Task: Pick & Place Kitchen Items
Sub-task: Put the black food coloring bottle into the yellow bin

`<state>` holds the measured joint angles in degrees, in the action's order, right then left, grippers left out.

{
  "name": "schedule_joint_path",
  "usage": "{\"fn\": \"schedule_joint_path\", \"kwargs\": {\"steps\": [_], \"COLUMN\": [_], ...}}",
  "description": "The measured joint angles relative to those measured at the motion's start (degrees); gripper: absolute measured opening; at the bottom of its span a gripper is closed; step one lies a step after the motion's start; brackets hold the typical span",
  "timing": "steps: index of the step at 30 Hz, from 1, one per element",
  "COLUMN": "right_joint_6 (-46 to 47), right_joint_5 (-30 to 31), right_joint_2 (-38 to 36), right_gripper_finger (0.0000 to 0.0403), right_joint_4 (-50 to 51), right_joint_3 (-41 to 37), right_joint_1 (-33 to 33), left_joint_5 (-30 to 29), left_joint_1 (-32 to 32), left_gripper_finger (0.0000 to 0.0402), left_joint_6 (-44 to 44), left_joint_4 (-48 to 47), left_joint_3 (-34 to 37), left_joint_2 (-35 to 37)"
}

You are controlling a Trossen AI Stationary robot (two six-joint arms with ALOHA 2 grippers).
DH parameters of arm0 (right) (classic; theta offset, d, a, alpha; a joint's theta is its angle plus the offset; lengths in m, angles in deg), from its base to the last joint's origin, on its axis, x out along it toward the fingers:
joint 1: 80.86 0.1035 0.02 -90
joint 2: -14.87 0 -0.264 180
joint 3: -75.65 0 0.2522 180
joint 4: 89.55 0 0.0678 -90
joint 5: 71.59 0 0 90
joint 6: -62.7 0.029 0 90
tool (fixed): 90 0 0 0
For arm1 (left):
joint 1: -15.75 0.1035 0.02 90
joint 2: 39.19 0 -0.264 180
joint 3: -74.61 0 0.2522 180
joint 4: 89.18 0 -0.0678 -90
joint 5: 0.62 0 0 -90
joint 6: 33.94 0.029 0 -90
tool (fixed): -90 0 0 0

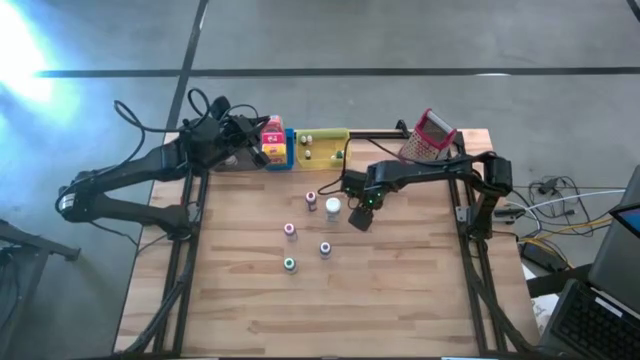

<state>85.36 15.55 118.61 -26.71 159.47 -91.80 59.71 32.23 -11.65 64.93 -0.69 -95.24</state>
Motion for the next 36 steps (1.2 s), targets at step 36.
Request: {"fn": "schedule_joint_path", "kwargs": {"steps": [36], "right_joint_6": [-0.6], "right_joint_5": [-0.3], "right_joint_2": [2.9], "right_gripper_finger": [0.0153], "right_joint_4": [1.6], "right_joint_3": [1.7], "right_joint_1": [-0.6], "left_joint_5": [0.0], "left_joint_1": [0.0], "left_gripper_finger": [0.0022], "left_joint_6": [0.0], "left_joint_4": [0.0], "left_joint_3": [0.0], "left_joint_2": [0.0]}}
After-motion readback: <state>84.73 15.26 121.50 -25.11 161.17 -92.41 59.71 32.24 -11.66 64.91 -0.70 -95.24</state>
